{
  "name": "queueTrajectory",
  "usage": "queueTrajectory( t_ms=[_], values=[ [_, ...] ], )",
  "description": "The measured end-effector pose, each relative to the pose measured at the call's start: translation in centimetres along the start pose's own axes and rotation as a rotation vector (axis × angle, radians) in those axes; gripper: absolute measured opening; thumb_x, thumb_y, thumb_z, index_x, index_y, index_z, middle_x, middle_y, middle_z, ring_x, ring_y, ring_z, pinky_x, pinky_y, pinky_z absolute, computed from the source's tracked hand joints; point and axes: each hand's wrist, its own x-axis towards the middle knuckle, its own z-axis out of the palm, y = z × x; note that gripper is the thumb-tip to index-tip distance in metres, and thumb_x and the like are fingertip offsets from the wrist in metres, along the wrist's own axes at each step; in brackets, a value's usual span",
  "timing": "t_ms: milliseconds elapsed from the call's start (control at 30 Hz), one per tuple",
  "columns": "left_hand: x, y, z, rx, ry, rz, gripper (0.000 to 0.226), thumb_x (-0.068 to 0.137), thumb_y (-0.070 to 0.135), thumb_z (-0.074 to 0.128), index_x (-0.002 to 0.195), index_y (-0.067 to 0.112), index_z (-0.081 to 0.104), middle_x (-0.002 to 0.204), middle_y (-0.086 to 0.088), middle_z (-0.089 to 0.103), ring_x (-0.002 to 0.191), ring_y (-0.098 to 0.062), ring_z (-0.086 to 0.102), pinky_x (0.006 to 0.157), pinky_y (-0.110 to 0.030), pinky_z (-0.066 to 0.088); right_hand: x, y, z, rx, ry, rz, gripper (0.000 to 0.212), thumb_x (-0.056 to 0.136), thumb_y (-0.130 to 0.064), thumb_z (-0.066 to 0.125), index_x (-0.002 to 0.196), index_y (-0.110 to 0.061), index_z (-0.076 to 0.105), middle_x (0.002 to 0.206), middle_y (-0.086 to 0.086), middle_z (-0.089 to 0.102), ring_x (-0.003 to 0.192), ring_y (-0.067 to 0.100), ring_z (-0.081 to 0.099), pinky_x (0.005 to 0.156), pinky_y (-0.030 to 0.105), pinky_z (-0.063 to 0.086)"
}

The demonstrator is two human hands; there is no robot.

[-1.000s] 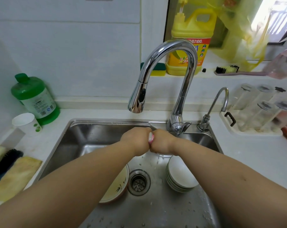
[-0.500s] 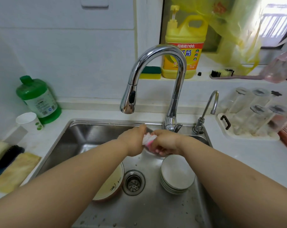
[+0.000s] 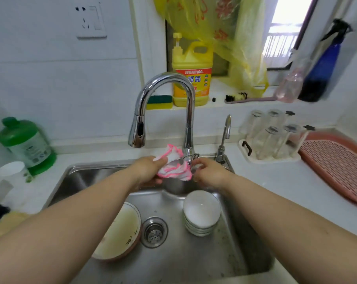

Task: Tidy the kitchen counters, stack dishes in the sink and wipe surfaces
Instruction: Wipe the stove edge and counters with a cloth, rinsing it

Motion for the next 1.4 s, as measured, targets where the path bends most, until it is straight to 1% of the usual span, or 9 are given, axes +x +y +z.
queueTrajectory(
  t_ms=[67, 167, 367, 567, 833, 967, 1100, 1233, 1400],
  values=[
    [-0.2, 0.5, 1.1, 0.074, -0.077, 0.079, 0.033, 0.095, 0.04, 0.052, 0.096, 0.009, 0.064, 0.088, -0.009, 0.069, 0.07, -0.02, 0.063, 0.067, -0.028, 0.053, -2.0, -0.5, -0.3, 0.261, 0.016, 0.093, 0.01, 0.086, -0.028, 0.06, 0.088, -0.018, 0.059, 0.064, 0.0, 0.045, 0.053, 0.012, 0.039, 0.051, 0.021, 0.03],
    [-1.7, 0.9, 3.1, 0.046, -0.225, 0.131, 0.041, 0.092, 0.042, 0.055, 0.107, 0.004, 0.066, 0.098, -0.008, 0.071, 0.091, -0.024, 0.066, 0.09, -0.037, 0.051, -4.9, -0.4, 0.2, 0.183, 0.027, 0.127, 0.046, 0.085, -0.061, 0.054, 0.094, -0.017, 0.065, 0.065, -0.005, 0.055, 0.059, 0.011, 0.048, 0.055, 0.024, 0.037],
    [-4.8, 0.9, 6.6, -0.283, -0.402, 0.157, 0.039, 0.098, 0.037, 0.047, 0.117, 0.007, 0.063, 0.113, -0.016, 0.069, 0.105, -0.031, 0.064, 0.1, -0.046, 0.046, -11.3, 1.5, 1.9, 0.536, 0.396, 0.018, 0.016, 0.098, -0.014, 0.049, 0.085, -0.009, 0.057, 0.079, 0.008, 0.061, 0.071, 0.017, 0.056, 0.07, 0.026, 0.047],
    [-10.2, 2.1, 12.3, -0.236, -0.546, 0.288, 0.015, 0.097, 0.023, 0.051, 0.095, 0.019, 0.066, 0.106, -0.009, 0.07, 0.098, -0.026, 0.064, 0.091, -0.041, 0.049, -21.3, 3.7, -1.2, 0.801, 0.803, 0.035, 0.025, 0.102, -0.021, 0.038, 0.088, -0.015, 0.057, 0.088, 0.006, 0.067, 0.082, 0.018, 0.064, 0.084, 0.032, 0.05],
    [-21.5, 4.8, 22.2, -0.212, -0.884, 0.278, 0.018, 0.094, 0.023, 0.055, 0.085, 0.016, 0.068, 0.086, -0.013, 0.07, 0.079, -0.025, 0.066, 0.081, -0.035, 0.053, -33.2, 9.9, -1.7, 0.963, 0.663, 0.207, 0.039, 0.091, -0.049, 0.054, 0.098, -0.012, 0.063, 0.099, 0.015, 0.065, 0.096, 0.029, 0.061, 0.095, 0.041, 0.045],
    [-27.3, 4.0, 26.7, -0.16, -1.015, 0.208, 0.032, 0.096, 0.034, 0.051, 0.097, 0.006, 0.066, 0.087, -0.016, 0.069, 0.07, -0.023, 0.068, 0.063, -0.028, 0.055, -38.9, 13.4, -1.3, 1.111, 0.795, 0.172, 0.037, 0.095, -0.045, 0.047, 0.092, -0.011, 0.062, 0.083, 0.012, 0.068, 0.066, 0.024, 0.066, 0.062, 0.03, 0.051],
    [-31.5, 2.6, 31.8, 0.128, -1.051, 0.334, 0.045, 0.092, 0.051, 0.049, 0.101, 0.011, 0.069, 0.102, -0.01, 0.07, 0.089, -0.024, 0.066, 0.084, -0.032, 0.053, -45.6, 18.0, -1.3, 1.118, 1.083, 0.109, 0.029, 0.075, -0.018, 0.066, 0.102, -0.013, 0.055, 0.089, 0.01, 0.062, 0.076, 0.021, 0.062, 0.065, 0.03, 0.047],
    [-39.3, 0.5, 36.7, 0.337, -1.12, 0.39, 0.037, 0.095, 0.049, 0.045, 0.083, 0.016, 0.055, 0.066, -0.004, 0.048, 0.055, -0.014, 0.042, 0.054, -0.022, 0.037, -55.9, 22.0, -1.1, 1.062, 1.328, 0.126, 0.029, 0.085, 0.001, 0.061, 0.107, -0.016, 0.052, 0.086, 0.008, 0.059, 0.07, 0.019, 0.058, 0.063, 0.029, 0.046],
    [-48.4, -1.2, 42.6, 0.202, -1.126, 0.263, 0.028, 0.097, 0.027, 0.052, 0.074, 0.011, 0.053, 0.072, -0.007, 0.058, 0.062, -0.015, 0.055, 0.062, -0.027, 0.051, -66.5, 25.2, -0.3, 0.951, 1.351, 0.093, 0.028, 0.077, 0.004, 0.067, 0.101, -0.007, 0.06, 0.087, 0.01, 0.062, 0.07, 0.018, 0.059, 0.062, 0.025, 0.048]
  ],
)
